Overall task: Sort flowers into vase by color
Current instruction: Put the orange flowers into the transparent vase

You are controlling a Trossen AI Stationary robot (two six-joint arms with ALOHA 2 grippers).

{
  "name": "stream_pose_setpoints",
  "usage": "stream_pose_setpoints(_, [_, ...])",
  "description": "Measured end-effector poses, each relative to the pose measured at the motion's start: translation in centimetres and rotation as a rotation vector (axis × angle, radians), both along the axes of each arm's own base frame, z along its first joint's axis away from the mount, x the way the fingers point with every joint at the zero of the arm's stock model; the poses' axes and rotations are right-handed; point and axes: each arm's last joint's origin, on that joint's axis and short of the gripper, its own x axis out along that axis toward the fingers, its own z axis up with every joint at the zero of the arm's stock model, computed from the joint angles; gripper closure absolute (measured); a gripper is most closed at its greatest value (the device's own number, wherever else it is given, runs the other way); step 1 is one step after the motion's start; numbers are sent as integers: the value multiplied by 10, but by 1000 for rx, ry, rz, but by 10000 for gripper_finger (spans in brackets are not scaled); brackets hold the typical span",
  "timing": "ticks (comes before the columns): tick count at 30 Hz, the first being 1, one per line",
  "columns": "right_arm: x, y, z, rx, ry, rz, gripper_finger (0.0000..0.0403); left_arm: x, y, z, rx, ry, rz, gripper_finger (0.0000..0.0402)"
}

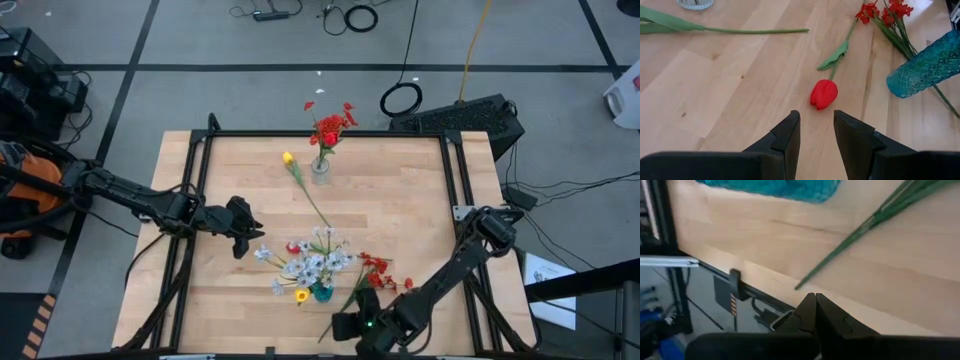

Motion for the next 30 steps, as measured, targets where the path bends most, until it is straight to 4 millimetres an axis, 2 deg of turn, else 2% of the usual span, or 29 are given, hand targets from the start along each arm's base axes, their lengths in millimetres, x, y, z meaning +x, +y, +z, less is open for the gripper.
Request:
stream_pose_setpoints(4, [3, -13, -4, 45, 131, -6, 403, 0, 0, 0, 13, 1, -10, 279])
stream_pose_setpoints(10, [-1, -30, -10, 20, 268, -117, 403, 0, 0, 0, 14, 1, -10, 279])
stream_pose_setpoints(21, [8, -48, -11, 11, 294, -198, 402, 0, 0, 0, 15, 2, -9, 279])
stream_pose_setpoints(30, [5, -52, -12, -31, 330, -194, 338, 0, 0, 0, 24, 4, -16, 279])
